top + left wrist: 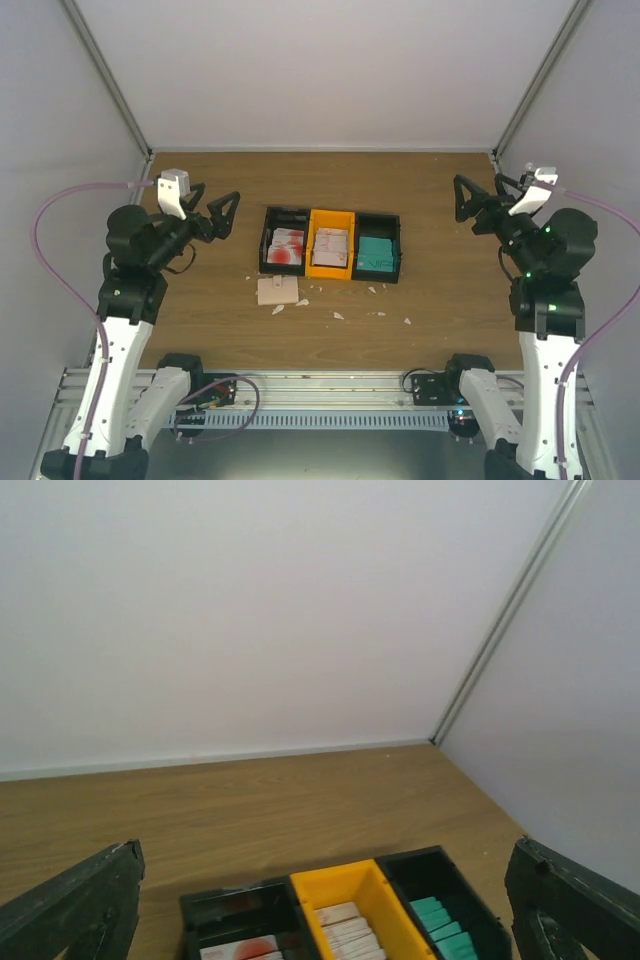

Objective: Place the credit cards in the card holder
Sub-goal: Adjust the storage box at the center of the board.

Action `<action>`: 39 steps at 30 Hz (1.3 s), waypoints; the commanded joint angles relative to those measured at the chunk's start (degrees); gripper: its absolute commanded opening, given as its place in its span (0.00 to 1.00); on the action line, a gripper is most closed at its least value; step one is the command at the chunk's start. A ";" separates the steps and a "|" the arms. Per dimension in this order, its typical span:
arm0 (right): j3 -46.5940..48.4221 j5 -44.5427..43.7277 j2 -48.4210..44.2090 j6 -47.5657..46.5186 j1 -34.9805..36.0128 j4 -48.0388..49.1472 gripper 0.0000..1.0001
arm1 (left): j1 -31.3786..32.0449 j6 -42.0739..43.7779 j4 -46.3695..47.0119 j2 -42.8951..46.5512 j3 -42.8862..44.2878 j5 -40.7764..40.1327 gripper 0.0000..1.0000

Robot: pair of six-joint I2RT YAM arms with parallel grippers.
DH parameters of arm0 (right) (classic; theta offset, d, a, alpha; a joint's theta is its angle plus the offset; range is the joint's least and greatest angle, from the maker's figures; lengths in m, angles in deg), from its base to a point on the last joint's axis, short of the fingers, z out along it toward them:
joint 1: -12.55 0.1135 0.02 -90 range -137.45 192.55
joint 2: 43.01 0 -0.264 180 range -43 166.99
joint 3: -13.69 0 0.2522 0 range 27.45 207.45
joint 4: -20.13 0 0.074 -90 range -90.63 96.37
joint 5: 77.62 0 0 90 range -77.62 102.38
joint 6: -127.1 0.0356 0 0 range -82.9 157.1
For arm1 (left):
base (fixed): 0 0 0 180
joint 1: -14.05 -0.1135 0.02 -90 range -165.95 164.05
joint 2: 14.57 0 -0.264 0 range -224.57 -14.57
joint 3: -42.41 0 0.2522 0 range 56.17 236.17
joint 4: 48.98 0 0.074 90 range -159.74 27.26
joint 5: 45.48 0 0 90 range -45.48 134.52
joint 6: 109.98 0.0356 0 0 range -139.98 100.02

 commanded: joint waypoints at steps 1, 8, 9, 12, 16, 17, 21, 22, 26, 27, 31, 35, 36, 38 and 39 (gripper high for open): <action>3.11 8.01 1.59 2.98 -0.28 -5.54 0.97 | 1.43 -4.60 0.19 -0.63 2.90 1.27 0.99; 0.57 18.46 4.64 2.23 -0.28 -7.95 0.94 | 3.16 -7.45 3.68 -3.20 1.63 4.82 0.99; -0.23 19.07 5.06 1.84 -0.27 -8.28 0.93 | 3.26 -7.93 4.41 -3.53 0.83 5.28 0.99; -2.99 19.14 6.04 0.61 0.09 -9.60 0.92 | 3.76 -8.87 7.17 -4.97 -2.53 8.99 0.99; -7.50 14.85 7.26 -0.38 2.87 -11.33 0.89 | 5.64 -10.62 8.61 -8.24 -6.74 12.63 0.99; -8.86 12.97 7.34 -0.17 4.34 -11.49 0.86 | 6.27 -11.03 8.07 -9.43 -7.41 12.73 0.99; -13.52 0.93 6.62 3.81 16.35 -11.80 0.82 | 8.67 -10.90 3.29 -16.22 -7.43 12.05 0.99; -14.40 -2.00 6.87 5.09 19.88 -12.11 0.82 | 9.39 -10.78 1.99 -17.16 -7.47 10.81 0.99; -17.14 -10.21 10.02 9.48 30.97 -13.59 0.81 | 11.47 -11.79 1.21 -17.67 -10.43 7.56 0.99; -17.53 -12.19 11.07 10.32 33.16 -13.74 0.81 | 11.86 -12.22 1.51 -17.65 -11.39 6.66 0.99; -17.94 -19.26 18.50 13.53 42.55 -13.96 0.81 | 12.57 -13.73 1.90 -19.34 -14.16 3.58 0.99; -17.24 -21.05 29.13 16.08 51.78 -10.05 0.80 | 12.93 -15.29 1.64 -21.76 -16.12 -0.26 0.96; -16.87 -20.94 32.13 16.80 53.32 -8.75 0.80 | 12.91 -15.84 1.33 -22.30 -16.48 -1.46 0.95; -15.70 -19.42 37.72 17.46 55.33 -5.34 0.77 | 12.90 -16.47 0.65 -23.22 -16.97 -2.70 0.92; -14.66 -18.58 40.69 17.40 55.89 -3.88 0.76 | 12.90 -16.62 0.28 -23.37 -17.29 -3.11 0.90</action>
